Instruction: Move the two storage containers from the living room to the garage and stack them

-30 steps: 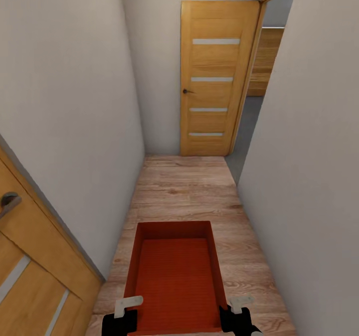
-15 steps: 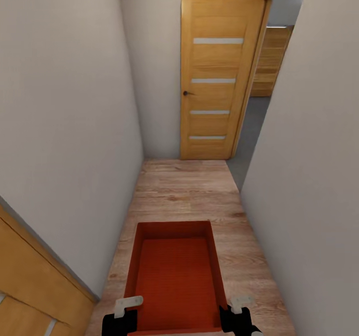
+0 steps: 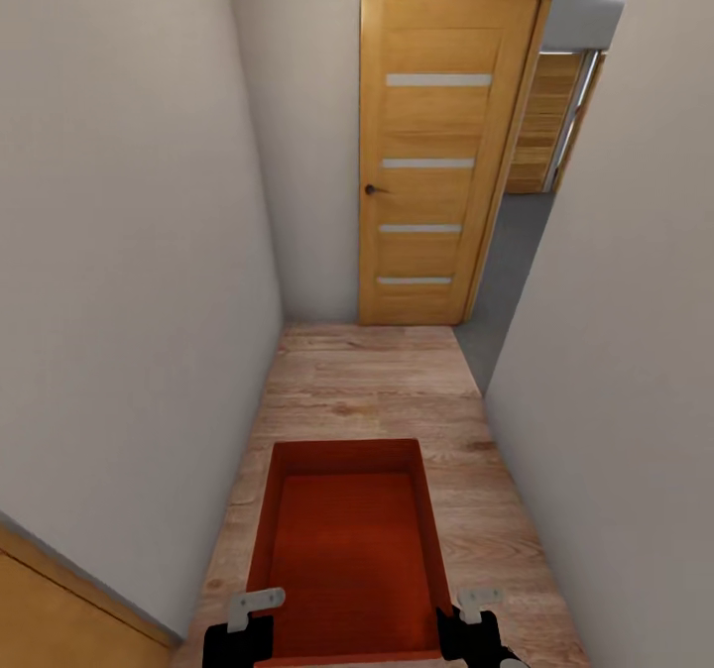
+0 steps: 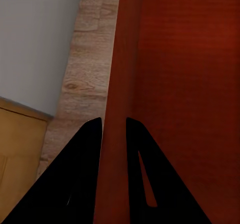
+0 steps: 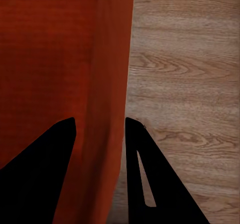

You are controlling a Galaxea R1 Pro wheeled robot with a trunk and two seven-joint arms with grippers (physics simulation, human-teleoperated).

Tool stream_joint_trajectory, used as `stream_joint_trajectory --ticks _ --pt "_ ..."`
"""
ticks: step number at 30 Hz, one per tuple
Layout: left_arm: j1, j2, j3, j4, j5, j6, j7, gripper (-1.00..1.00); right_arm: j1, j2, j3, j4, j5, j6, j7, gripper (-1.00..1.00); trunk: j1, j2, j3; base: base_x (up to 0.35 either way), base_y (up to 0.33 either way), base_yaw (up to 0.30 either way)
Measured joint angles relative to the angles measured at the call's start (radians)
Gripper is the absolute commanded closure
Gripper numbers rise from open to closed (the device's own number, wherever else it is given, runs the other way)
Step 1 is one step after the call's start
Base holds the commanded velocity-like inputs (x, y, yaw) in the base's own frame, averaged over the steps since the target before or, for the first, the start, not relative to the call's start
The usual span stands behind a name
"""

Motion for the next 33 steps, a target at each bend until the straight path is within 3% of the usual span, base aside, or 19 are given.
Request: stream_joint_trajectory --ticks 33 --pt "0.000 0.000 0.003 0.000 -0.003 0.001 -0.004 1.00 0.000 0.001 -0.002 0.001 0.002 0.000 0.001 1.00 0.000 0.000 0.000 0.316 0.000 0.000"
